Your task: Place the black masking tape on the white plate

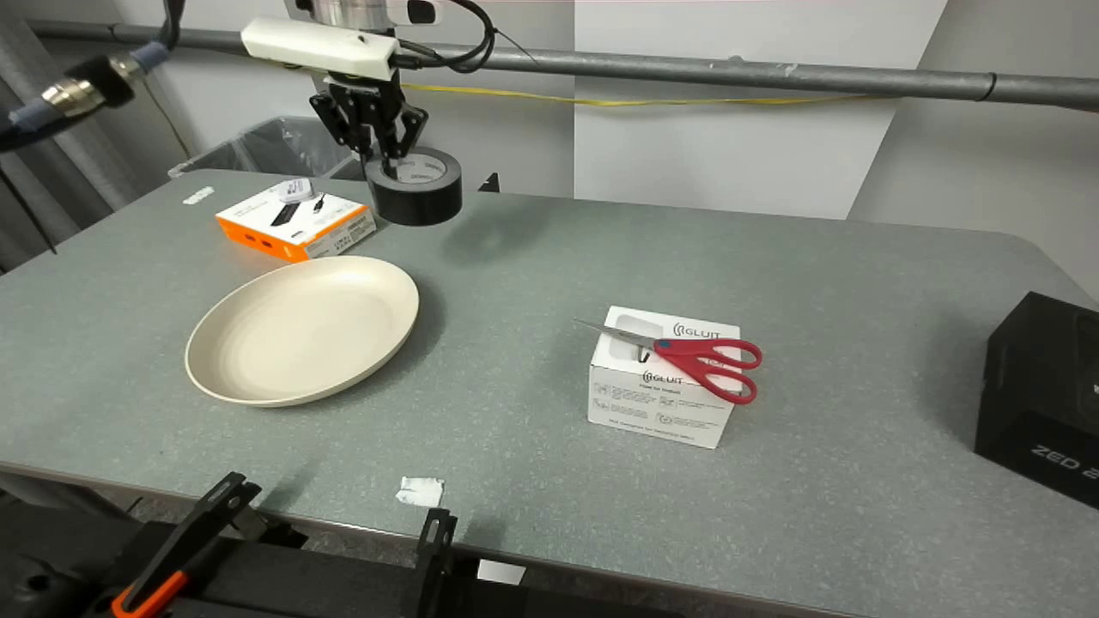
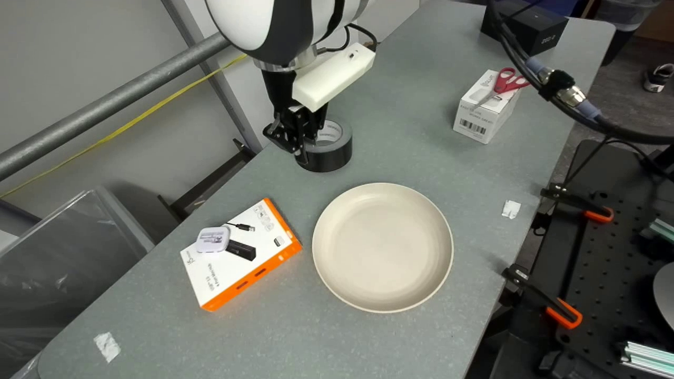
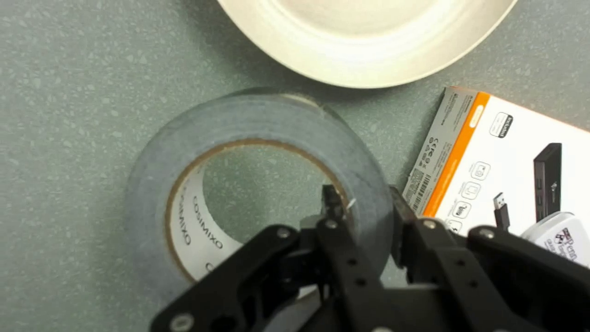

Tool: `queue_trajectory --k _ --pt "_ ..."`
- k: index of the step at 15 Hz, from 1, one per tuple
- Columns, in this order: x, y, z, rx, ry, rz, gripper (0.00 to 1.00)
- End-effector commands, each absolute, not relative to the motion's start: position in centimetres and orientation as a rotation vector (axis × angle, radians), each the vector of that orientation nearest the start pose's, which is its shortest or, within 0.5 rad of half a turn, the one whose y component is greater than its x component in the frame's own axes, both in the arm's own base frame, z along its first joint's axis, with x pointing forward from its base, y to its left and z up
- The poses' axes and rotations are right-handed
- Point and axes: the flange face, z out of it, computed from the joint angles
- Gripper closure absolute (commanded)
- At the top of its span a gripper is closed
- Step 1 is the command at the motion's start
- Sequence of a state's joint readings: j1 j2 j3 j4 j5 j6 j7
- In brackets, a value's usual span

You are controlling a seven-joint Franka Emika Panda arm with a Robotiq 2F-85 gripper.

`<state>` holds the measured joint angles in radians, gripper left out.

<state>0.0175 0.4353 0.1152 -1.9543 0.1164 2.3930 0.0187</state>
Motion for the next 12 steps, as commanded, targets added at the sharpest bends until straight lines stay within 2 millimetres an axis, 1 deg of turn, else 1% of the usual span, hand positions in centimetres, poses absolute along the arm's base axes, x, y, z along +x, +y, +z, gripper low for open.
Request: queue_trajectory --k 1,4,5,6,9,12 --pt "61.4 7.8 25.4 -3.015 -0.022 0.012 0.75" --pt "61.4 7.7 25.2 -3.016 -0.019 0.014 0.75" --pt "61.5 7.7 25.2 -3.016 -0.019 0.014 0.94" --pt "60.9 8.3 25.3 -3.02 -0.061 0.004 0.94" --pt "58.1 11.4 25.1 -3.047 -0.193 0.013 0.94" --pt "54.5 15.3 24.7 -3.068 -0.358 0.033 0.94"
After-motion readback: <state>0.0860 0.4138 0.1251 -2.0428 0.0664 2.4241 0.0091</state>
